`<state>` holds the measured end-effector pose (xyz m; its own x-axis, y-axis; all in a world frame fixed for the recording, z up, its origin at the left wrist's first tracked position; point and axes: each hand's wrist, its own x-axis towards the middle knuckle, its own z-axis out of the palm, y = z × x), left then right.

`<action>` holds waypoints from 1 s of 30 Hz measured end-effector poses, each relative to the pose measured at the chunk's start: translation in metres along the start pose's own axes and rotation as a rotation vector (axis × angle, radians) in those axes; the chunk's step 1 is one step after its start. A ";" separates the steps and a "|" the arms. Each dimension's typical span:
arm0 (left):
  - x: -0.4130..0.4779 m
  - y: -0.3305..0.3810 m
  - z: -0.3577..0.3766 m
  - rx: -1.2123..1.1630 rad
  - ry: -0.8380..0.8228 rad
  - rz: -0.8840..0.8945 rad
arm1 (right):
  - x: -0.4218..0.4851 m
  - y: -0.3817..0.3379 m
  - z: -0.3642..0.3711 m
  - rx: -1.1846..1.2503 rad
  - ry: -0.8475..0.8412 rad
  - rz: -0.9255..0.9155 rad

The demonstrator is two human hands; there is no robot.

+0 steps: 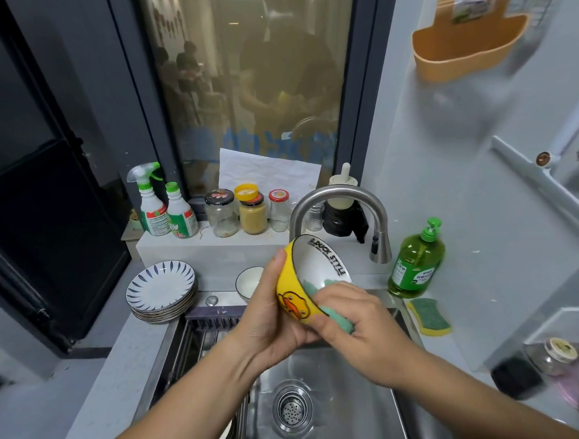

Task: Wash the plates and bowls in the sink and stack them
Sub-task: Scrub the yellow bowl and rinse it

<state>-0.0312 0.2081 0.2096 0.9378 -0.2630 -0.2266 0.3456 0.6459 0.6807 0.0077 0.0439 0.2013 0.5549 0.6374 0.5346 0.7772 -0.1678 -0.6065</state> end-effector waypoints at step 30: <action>-0.007 0.002 -0.013 0.062 -0.048 -0.029 | 0.003 -0.002 -0.023 0.150 -0.056 0.255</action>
<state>-0.0361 0.2207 0.2033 0.9243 -0.3161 -0.2138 0.3683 0.5923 0.7166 0.0146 0.0286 0.2181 0.7059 0.6302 0.3232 0.5603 -0.2178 -0.7991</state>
